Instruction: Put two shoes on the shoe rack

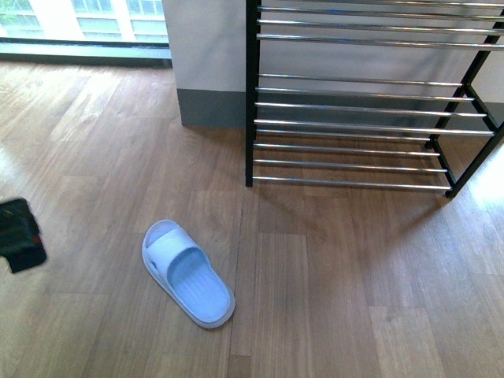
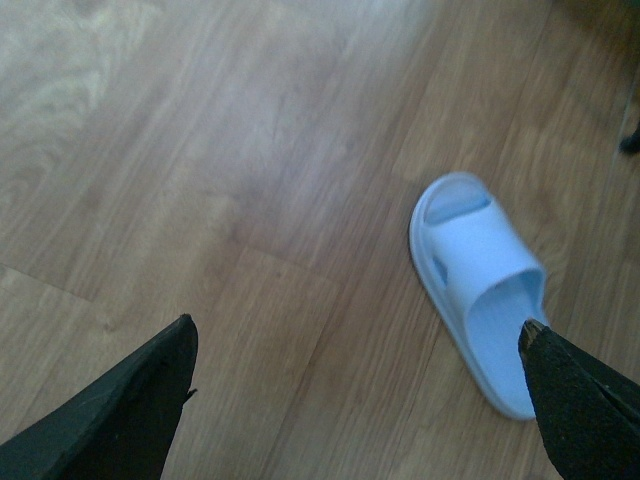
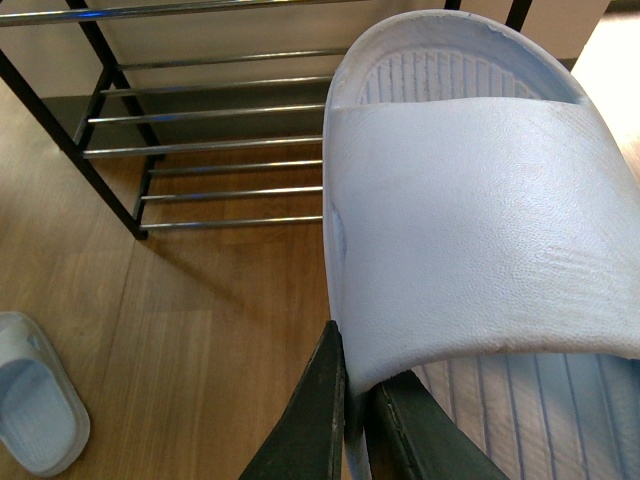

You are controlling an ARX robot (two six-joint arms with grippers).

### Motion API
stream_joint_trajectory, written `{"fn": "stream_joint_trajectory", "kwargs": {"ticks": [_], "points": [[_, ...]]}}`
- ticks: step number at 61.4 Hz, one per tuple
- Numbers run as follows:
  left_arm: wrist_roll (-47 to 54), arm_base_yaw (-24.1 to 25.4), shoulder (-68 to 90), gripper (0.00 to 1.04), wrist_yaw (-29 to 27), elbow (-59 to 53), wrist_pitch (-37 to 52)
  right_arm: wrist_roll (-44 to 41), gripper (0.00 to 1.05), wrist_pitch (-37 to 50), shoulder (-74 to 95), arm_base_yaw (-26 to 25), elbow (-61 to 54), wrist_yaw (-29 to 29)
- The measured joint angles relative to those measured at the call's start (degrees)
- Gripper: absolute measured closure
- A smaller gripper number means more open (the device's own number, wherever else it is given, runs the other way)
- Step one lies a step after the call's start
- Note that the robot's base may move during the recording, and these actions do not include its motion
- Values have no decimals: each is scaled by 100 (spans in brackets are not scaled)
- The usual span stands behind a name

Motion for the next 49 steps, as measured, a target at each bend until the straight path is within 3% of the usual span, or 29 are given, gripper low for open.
{"fn": "stream_joint_trajectory", "kwargs": {"ticks": [20,49], "points": [[4,-358,2896,9,107,1963,-271,0,103,0,0,0,0,0],[-7,-658,4704,9,321,4426,-1154,0,103,0,0,0,0,0]]}}
